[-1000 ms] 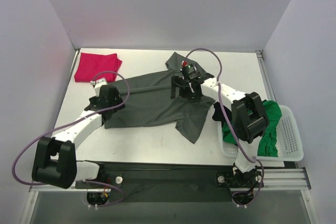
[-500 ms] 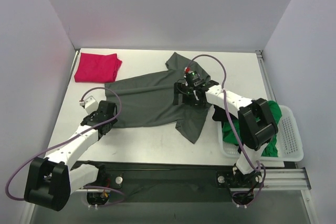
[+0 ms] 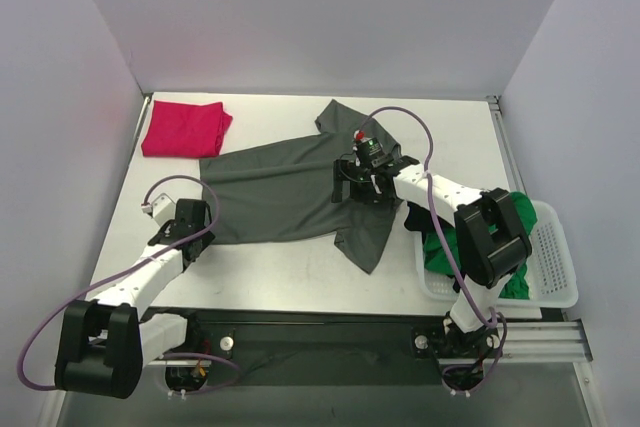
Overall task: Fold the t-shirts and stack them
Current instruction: Grap the side of the flattened tshirt closest away from the robot with both arms
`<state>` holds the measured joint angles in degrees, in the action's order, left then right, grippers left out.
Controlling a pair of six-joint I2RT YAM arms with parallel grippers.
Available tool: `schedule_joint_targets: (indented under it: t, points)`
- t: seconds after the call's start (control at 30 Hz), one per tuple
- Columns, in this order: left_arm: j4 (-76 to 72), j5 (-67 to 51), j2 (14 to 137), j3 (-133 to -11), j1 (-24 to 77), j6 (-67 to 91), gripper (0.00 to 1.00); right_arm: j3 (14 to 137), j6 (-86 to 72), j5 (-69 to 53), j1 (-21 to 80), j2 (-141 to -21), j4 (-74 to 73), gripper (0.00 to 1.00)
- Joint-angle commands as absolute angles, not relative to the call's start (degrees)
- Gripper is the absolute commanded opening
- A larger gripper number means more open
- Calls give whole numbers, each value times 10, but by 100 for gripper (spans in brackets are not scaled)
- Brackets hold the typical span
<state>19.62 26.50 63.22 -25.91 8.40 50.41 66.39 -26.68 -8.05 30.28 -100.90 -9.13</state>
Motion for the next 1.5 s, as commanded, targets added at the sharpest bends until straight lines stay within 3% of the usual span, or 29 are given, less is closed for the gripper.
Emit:
schedule_joint_targets:
  t: [0.0, 0.23, 0.7, 0.83, 1.03, 1.47]
  points:
    - [139, 238, 624, -257, 80, 495, 53, 666, -259, -88, 298, -994, -91, 95]
    - [142, 244, 635, -258, 81, 487, 52, 666, -260, -86, 298, -1001, -91, 95]
    - [127, 229, 663, -246, 78, 492, 40, 659, -265, -87, 297, -989, -91, 95]
    - [118, 215, 669, -243, 75, 487, 28, 657, -265, -90, 301, -983, -92, 95]
    - [107, 187, 668, -243, 67, 470, 0, 650, -262, -66, 332, -946, -104, 94]
    - [121, 191, 578, -233, 53, 409, 0, 488, -354, 130, 514, -807, -151, 82]
